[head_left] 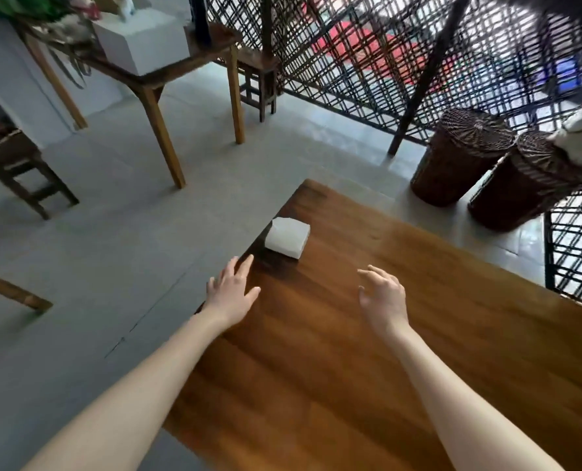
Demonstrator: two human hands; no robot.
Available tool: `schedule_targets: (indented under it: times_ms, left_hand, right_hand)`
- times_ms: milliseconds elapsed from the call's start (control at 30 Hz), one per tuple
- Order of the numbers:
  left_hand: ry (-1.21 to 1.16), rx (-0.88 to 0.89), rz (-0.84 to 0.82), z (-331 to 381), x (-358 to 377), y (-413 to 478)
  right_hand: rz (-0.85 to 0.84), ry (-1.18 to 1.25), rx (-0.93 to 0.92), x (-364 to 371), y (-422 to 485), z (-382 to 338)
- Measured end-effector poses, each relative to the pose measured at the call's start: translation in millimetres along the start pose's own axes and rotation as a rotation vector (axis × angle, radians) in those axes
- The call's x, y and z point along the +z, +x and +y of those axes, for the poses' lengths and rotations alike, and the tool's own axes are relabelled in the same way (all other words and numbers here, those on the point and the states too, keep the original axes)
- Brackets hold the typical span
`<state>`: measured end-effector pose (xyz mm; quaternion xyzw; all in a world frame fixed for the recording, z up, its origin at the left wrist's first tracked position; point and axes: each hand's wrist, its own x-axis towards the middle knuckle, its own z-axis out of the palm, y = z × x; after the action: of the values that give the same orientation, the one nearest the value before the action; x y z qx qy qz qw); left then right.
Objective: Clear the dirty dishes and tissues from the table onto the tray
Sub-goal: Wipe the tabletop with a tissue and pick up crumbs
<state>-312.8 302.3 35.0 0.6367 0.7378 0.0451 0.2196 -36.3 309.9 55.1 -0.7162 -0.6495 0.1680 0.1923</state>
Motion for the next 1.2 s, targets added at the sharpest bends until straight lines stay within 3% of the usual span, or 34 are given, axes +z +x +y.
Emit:
schedule_targets:
  times_ms: [333,667,933,1200]
  left_hand:
    - [-0.045,0.123,-0.081,-26,14,141]
    - [-0.15,0.177,-0.121,-41,35,205]
    - [-0.251,0.264,-0.186,-33,41,229]
    - [-0.236,0.298,-0.189,-26,49,235]
  right_hand:
    - [-0.06,-0.016,-0.02,76,101,-70]
    - [-0.135,0.037,-0.103,122,170,-99]
    - [-0.02,0.072,-0.191,139,166,-109]
    - [0.106,0.144,-0.247,107,158,-123]
